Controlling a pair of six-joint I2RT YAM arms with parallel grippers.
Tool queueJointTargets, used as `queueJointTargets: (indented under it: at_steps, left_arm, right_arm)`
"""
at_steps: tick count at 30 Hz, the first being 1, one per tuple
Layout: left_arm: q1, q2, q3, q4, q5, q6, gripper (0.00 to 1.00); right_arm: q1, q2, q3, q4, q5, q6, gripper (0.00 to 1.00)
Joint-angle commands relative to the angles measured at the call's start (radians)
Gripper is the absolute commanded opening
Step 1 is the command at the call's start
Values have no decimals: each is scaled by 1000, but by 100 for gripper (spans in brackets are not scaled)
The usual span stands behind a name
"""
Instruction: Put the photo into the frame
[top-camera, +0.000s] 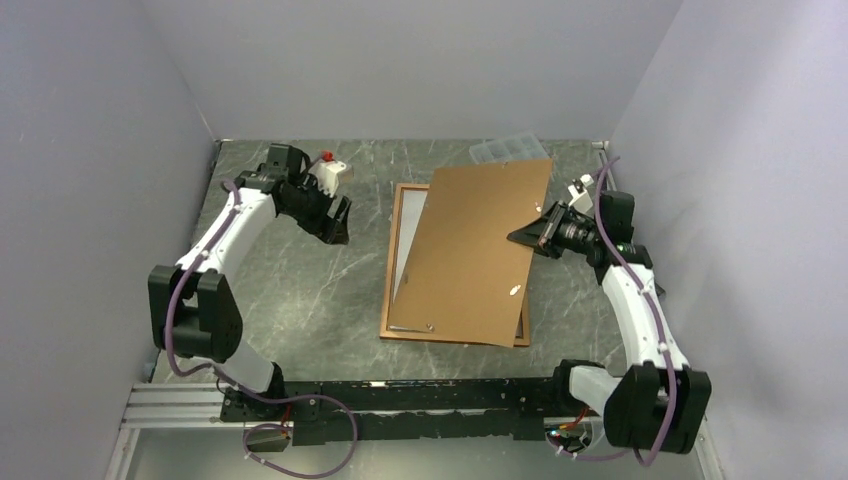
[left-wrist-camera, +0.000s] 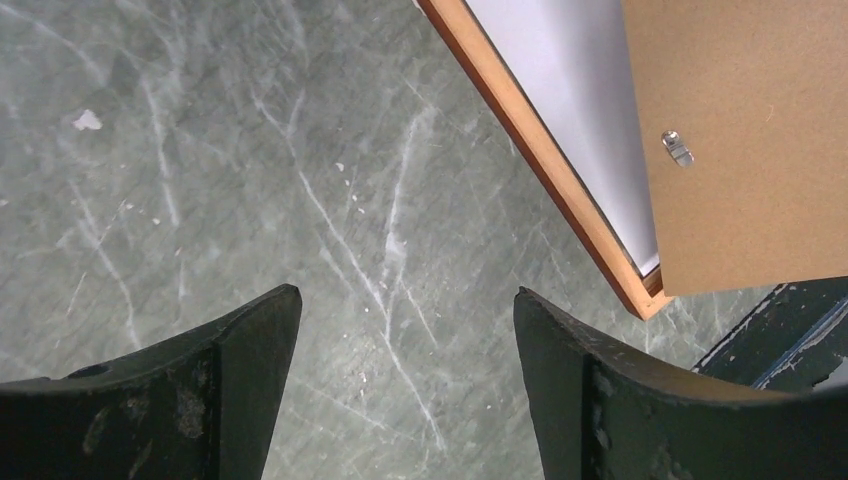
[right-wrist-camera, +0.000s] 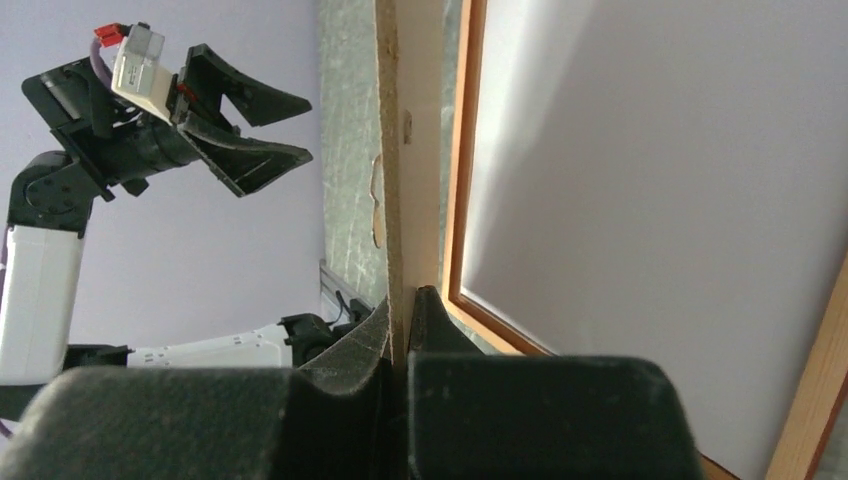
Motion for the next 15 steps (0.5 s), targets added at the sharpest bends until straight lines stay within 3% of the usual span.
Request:
queueJointTargets:
  at_steps: [1, 15]
  left_arm:
    - [-29, 41, -1, 68, 7, -29, 82]
    - [-44, 123, 2, 109, 52, -32, 72]
  right_arm:
    - [-6, 99, 115, 19, -107, -86, 0]
    - [-6, 336, 227, -30, -168, -233, 0]
